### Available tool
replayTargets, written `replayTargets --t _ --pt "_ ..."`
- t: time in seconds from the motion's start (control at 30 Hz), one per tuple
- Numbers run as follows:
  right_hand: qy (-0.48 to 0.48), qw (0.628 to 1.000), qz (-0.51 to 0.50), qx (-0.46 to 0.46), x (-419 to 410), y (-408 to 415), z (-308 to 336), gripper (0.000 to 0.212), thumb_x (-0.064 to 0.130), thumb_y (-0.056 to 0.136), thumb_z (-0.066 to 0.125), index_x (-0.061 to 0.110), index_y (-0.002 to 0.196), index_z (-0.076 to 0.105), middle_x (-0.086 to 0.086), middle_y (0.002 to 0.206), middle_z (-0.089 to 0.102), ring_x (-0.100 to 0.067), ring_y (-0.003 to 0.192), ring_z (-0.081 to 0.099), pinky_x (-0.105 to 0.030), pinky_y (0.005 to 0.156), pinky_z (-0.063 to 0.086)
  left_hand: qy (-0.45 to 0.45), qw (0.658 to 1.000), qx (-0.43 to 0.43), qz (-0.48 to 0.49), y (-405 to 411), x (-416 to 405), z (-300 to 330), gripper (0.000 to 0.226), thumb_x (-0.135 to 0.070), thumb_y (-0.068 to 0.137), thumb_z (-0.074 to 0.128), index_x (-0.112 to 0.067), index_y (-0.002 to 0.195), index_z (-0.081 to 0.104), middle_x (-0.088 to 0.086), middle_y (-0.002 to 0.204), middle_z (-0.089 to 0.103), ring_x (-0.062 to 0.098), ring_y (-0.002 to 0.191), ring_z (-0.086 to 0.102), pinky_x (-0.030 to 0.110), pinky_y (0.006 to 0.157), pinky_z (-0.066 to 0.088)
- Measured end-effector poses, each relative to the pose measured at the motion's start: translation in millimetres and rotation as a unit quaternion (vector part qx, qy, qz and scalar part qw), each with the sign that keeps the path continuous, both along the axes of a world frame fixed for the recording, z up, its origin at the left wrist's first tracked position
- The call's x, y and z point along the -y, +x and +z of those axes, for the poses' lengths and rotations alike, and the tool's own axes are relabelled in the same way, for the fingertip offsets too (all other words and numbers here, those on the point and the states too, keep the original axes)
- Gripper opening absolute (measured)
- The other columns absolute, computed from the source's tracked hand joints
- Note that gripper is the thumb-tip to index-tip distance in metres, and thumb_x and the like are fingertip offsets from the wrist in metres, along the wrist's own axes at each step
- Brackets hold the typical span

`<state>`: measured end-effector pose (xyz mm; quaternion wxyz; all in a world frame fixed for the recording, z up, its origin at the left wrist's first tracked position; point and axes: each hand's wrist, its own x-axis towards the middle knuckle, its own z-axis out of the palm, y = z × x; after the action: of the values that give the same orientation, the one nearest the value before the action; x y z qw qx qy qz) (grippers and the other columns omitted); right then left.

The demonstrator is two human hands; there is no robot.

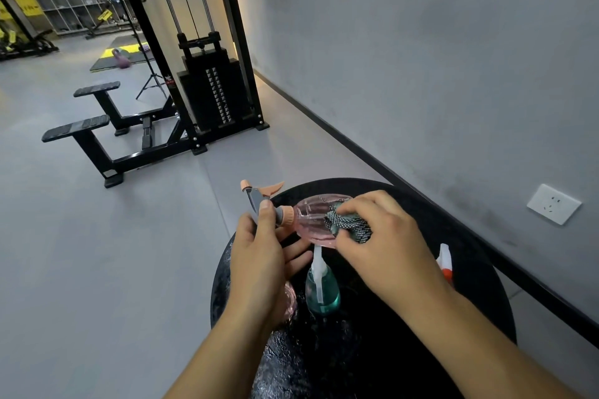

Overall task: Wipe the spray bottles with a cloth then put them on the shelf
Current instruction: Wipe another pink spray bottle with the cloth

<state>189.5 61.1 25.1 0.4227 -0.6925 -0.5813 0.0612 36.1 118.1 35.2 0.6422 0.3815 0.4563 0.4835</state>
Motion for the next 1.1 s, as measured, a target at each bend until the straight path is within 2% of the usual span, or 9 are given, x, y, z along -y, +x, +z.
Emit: replayTargets --t 0.2,0.3,0.43,0.6,0.67,0.73,0.83,1.03,1.1 --pt "0.008 0.997 0.049 0.061 1 -11 -1 0.033 0.022 0.091 0.07 0.029 0.122 0.073 0.017 0.122 0.056 -0.005 0.115 0.051 -0.02 0.096 0.047 0.004 1.0 0.001 -0.019 5 5 -5 0.031 -0.046 0.11 0.049 -0.017 0.106 0.059 0.017 0.108 0.08 0.04 0.096 0.079 0.059 0.094 0.062" --pt "0.006 1.0 0.009 -0.013 -2 0 3 0.029 0.022 0.091 0.069 0.03 0.118 0.073 0.02 0.117 0.057 -0.002 0.108 0.057 -0.02 0.091 0.051 0.011 0.999 0.029 -0.01 2 2 -1 0.031 -0.044 0.11 0.048 -0.016 0.105 0.059 0.018 0.111 0.079 0.038 0.097 0.08 0.054 0.09 0.064" --pt "0.024 0.995 -0.027 -0.089 -2 9 8 0.026 0.018 0.092 0.07 0.028 0.116 0.073 0.02 0.115 0.06 0.005 0.103 0.06 -0.007 0.086 0.05 0.014 0.998 0.06 0.017 -2 -1 4 0.031 -0.045 0.111 0.045 -0.018 0.104 0.058 0.017 0.111 0.08 0.038 0.1 0.079 0.052 0.086 0.065" --pt "0.035 0.997 0.036 0.059 2 -15 -1 0.031 0.018 0.093 0.069 0.027 0.123 0.072 0.013 0.129 0.056 -0.003 0.121 0.048 -0.002 0.098 0.034 0.009 0.997 0.077 0.022 3 4 1 0.033 -0.046 0.11 0.047 -0.015 0.107 0.058 0.019 0.108 0.079 0.039 0.1 0.079 0.05 0.088 0.065" --pt "0.024 0.996 0.046 0.073 2 -14 -2 0.033 0.018 0.092 0.07 0.027 0.123 0.072 0.013 0.129 0.056 -0.004 0.121 0.048 -0.005 0.098 0.033 0.007 0.997 0.077 0.026 1 3 1 0.033 -0.046 0.11 0.047 -0.015 0.105 0.059 0.018 0.104 0.08 0.039 0.096 0.08 0.047 0.084 0.066" --pt "0.017 0.999 0.019 0.029 1 -7 -2 0.032 0.017 0.089 0.071 0.028 0.12 0.073 0.016 0.126 0.056 -0.005 0.119 0.052 -0.01 0.097 0.039 0.003 0.997 0.07 0.025 -1 0 1 0.032 -0.046 0.111 0.046 -0.017 0.104 0.058 0.016 0.104 0.081 0.038 0.095 0.08 0.045 0.081 0.067" --pt "0.029 0.997 -0.029 -0.058 -1 4 0 0.029 0.016 0.089 0.071 0.028 0.115 0.075 0.019 0.118 0.059 -0.002 0.108 0.059 -0.001 0.088 0.042 0.004 0.998 0.059 0.01 -2 -2 1 0.032 -0.045 0.112 0.044 -0.017 0.104 0.057 0.014 0.107 0.081 0.037 0.096 0.08 0.045 0.081 0.066" --pt "0.003 0.999 0.029 0.024 0 -6 1 0.033 0.026 0.097 0.066 0.03 0.13 0.07 0.021 0.126 0.055 0.002 0.12 0.048 -0.005 0.096 0.033 0.019 0.997 0.067 -0.028 -2 -1 -3 0.031 -0.043 0.109 0.048 -0.014 0.108 0.061 0.013 0.108 0.08 0.035 0.101 0.079 0.05 0.088 0.065" --pt "-0.007 1.0 0.03 0.004 -2 -1 1 0.033 0.029 0.097 0.065 0.032 0.129 0.07 0.023 0.124 0.055 0.003 0.117 0.051 -0.008 0.095 0.04 0.029 0.996 0.066 -0.045 -3 0 -4 0.029 -0.041 0.107 0.052 -0.014 0.105 0.062 0.011 0.107 0.079 0.032 0.099 0.078 0.045 0.084 0.066"
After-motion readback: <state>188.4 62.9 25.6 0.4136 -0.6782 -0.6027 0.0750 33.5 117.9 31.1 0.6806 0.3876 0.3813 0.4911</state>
